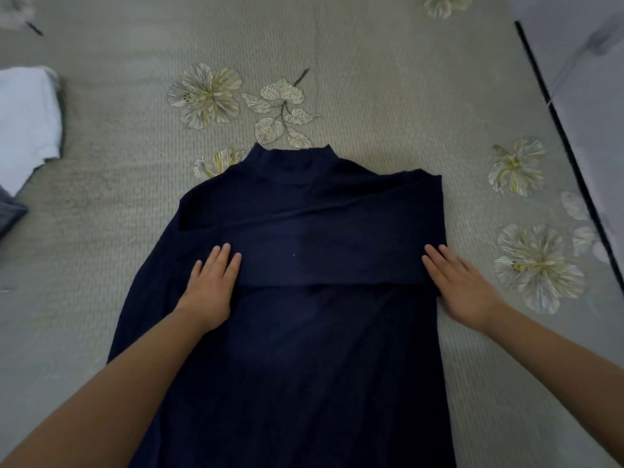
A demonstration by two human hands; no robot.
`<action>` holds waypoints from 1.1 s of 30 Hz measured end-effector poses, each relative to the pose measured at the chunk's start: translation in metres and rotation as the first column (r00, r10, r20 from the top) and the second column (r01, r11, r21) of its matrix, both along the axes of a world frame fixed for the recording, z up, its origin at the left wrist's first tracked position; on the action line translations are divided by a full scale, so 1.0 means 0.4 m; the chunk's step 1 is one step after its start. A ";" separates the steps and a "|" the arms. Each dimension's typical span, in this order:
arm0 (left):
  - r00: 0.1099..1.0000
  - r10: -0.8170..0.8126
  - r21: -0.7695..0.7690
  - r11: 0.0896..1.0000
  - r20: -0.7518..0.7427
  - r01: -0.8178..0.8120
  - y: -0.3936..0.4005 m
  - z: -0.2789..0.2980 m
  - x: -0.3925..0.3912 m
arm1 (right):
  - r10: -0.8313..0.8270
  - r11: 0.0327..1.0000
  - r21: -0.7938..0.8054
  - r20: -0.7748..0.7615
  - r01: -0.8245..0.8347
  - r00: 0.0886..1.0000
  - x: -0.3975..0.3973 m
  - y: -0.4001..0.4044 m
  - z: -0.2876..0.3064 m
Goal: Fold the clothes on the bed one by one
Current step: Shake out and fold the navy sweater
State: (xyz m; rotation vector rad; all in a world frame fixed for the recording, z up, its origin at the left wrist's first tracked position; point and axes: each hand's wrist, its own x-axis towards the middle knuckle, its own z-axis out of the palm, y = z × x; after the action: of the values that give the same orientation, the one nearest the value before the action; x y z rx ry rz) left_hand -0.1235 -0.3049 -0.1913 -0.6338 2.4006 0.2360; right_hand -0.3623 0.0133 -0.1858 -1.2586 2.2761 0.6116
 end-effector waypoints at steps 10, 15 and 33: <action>0.878 0.167 -0.016 0.981 -0.449 -0.195 0.082 0.005 0.168 | -0.136 0.919 -0.374 -0.003 0.125 0.991 0.236 -0.157 0.033; 0.859 0.418 -0.097 0.881 -0.295 -0.463 0.133 -0.014 0.363 | 0.011 0.878 -0.475 0.127 0.052 0.992 0.468 -0.254 -0.008; -0.286 0.958 0.911 -0.096 -0.025 -0.401 -0.127 0.154 0.497 | -0.144 0.982 -0.098 0.157 0.161 0.977 0.608 -0.334 0.021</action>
State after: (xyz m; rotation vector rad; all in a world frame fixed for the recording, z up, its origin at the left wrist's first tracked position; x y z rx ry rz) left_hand 0.0754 -0.3557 -0.1297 -2.1894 1.5274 2.4086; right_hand -0.1192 -0.1201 -0.1775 -1.1250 2.2805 0.3292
